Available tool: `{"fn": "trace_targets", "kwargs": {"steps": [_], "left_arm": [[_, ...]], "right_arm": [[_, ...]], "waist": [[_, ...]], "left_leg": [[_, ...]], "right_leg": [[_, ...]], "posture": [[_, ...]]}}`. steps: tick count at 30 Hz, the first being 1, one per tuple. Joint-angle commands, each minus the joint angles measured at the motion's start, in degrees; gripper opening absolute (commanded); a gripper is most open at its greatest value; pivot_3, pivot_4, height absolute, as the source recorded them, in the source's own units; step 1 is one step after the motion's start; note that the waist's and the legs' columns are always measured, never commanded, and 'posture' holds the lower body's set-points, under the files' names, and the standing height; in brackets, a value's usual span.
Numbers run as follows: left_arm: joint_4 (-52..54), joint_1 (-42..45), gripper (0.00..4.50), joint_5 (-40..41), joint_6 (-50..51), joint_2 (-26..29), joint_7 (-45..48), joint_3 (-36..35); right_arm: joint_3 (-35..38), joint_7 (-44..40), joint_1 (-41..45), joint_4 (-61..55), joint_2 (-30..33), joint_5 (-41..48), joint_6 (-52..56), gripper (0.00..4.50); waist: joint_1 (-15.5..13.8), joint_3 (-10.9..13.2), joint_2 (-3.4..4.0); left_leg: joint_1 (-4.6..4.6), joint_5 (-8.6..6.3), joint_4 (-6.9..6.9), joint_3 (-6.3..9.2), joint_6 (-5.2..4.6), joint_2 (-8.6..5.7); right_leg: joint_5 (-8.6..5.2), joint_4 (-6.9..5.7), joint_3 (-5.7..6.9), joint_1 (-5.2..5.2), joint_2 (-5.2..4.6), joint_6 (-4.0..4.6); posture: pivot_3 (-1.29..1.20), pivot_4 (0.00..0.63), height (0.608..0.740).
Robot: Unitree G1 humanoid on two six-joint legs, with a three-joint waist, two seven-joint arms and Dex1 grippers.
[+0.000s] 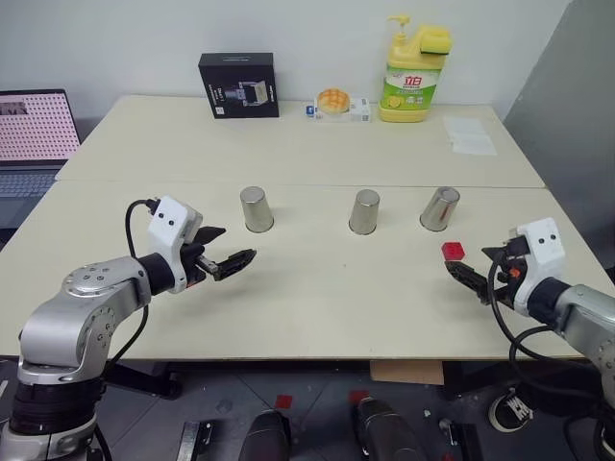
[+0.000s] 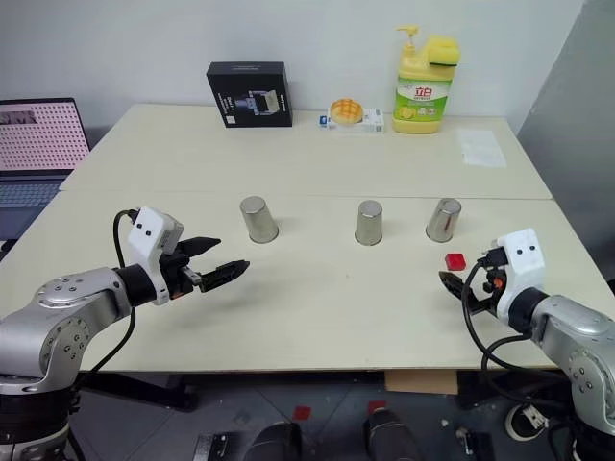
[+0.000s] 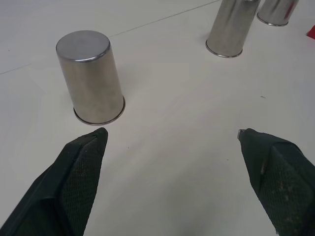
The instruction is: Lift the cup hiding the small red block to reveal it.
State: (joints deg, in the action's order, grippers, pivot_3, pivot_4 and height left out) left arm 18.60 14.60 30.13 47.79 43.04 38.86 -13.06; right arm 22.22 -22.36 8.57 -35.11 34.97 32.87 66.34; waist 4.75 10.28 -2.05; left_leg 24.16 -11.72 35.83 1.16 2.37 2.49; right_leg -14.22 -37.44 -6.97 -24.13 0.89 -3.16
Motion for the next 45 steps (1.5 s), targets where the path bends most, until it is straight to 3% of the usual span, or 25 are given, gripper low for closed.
{"fn": "trace_targets", "kwargs": {"steps": [1, 15, 28, 45], "left_arm": [[2.55, -0.16, 4.50, 0.37, -0.87, -0.17, -0.38, -0.04], [10.11, -7.93, 4.50, 2.98, 3.61, 0.26, -3.09, -5.11], [4.69, -1.49, 4.50, 0.22, -1.86, -4.07, -4.24, 2.57], [4.40, -0.66, 4.50, -0.50, -3.30, -3.63, -1.56, 6.29]], "right_arm": [[1.00, 0.74, 1.55, -1.46, 0.36, 0.98, -0.30, 4.49], [-2.88, 0.67, 4.39, 3.38, 0.97, -0.19, -1.29, 4.49], [-2.62, 1.08, 4.32, 9.05, 0.91, -2.77, -7.66, 4.49], [-2.92, 0.00, 2.92, 12.86, 0.83, -4.94, -12.99, 4.49]], "waist": [[0.00, 0.00, 0.00], [0.01, 0.00, 0.00], [-0.11, -0.01, 0.00], [-0.06, -0.01, 0.00]], "left_leg": [[0.00, 0.00, 0.00, 0.00, 0.00, 0.00], [-0.01, 0.00, 0.02, 0.00, 0.00, 0.02], [-0.01, 0.00, 0.06, -0.01, 0.00, -0.02], [-0.09, 0.00, 0.11, -0.01, 0.00, -0.02]], "right_leg": [[0.00, 0.00, 0.00, 0.00, 0.00, 0.00], [0.00, -0.02, 0.01, 0.01, 0.01, 0.00], [0.02, -0.04, -0.01, 0.04, 0.01, -0.03], [0.02, -0.27, -0.04, 0.04, 0.03, -0.03]], "posture": [[0.00, 0.150, 0.740], [0.00, 0.150, 0.740], [0.00, 0.150, 0.740], [0.00, 0.150, 0.740]]}}
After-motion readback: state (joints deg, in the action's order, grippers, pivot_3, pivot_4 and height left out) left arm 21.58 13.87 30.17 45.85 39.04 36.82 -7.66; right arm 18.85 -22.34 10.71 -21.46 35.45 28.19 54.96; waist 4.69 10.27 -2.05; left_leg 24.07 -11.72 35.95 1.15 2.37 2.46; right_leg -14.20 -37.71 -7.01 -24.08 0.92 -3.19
